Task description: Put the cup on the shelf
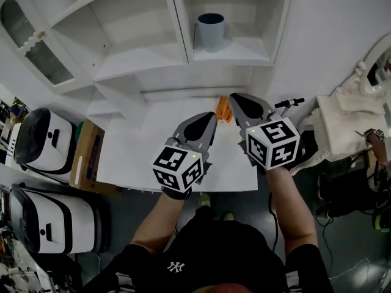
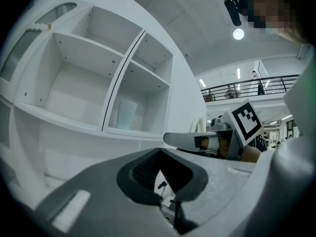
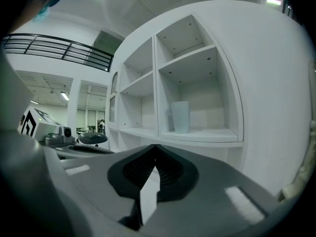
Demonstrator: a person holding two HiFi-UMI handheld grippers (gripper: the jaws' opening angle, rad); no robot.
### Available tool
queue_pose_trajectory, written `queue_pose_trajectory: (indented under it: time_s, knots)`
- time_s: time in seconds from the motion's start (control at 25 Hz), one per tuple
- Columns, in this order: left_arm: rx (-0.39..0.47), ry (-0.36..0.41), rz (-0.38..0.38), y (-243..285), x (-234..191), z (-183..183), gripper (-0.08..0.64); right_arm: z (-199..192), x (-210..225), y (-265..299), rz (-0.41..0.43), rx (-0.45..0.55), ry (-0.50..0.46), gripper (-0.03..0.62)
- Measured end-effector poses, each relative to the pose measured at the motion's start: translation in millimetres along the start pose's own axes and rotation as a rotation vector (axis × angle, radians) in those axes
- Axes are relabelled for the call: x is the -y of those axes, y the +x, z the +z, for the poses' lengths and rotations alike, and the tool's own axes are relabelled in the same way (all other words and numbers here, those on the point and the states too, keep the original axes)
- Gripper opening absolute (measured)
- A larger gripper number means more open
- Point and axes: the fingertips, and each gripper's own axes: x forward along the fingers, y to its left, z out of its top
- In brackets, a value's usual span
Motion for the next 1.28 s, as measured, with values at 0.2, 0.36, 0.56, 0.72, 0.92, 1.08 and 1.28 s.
queue_pose_trajectory:
  time_s: [0.2,0.36,0.56,0.72,0.92,1.08,1.28]
  knots:
    - [-0.001,0.001,0.009,-8.4,9.6,-2.7,0.000,-10.9,-10.7,-15.4,0.017,-0.002,0.013,0.023]
    - [0.002,0.006,0.013,-15.2,18.8,-3.2,0.000,-15.9,-21.0,-27.2,0.029,0.003,0.024,0.023]
    - [0.004,0.010,0.018,-23.1,29.0,-5.2,0.000,-19.7,-32.5,-41.8,0.036,0.019,0.034,0.023]
    - [0.009,0.006,0.025,-29.5,35.2,-7.3,0.000,-26.0,-39.8,-52.5,0.043,0.025,0.052,0.023]
    - [0.012,0.006,0.035,-35.7,39.7,-10.9,0.000,-37.3,-50.0,-59.8,0.061,0.018,0.064,0.021]
    - [0.014,0.005,0.043,-38.6,42.4,-10.5,0.000,-37.7,-53.9,-63.0,0.067,0.017,0.054,0.021]
    - [0.015,0.007,0.039,-39.0,46.8,-9.9,0.000,-35.7,-55.5,-66.0,0.069,0.022,0.051,0.021]
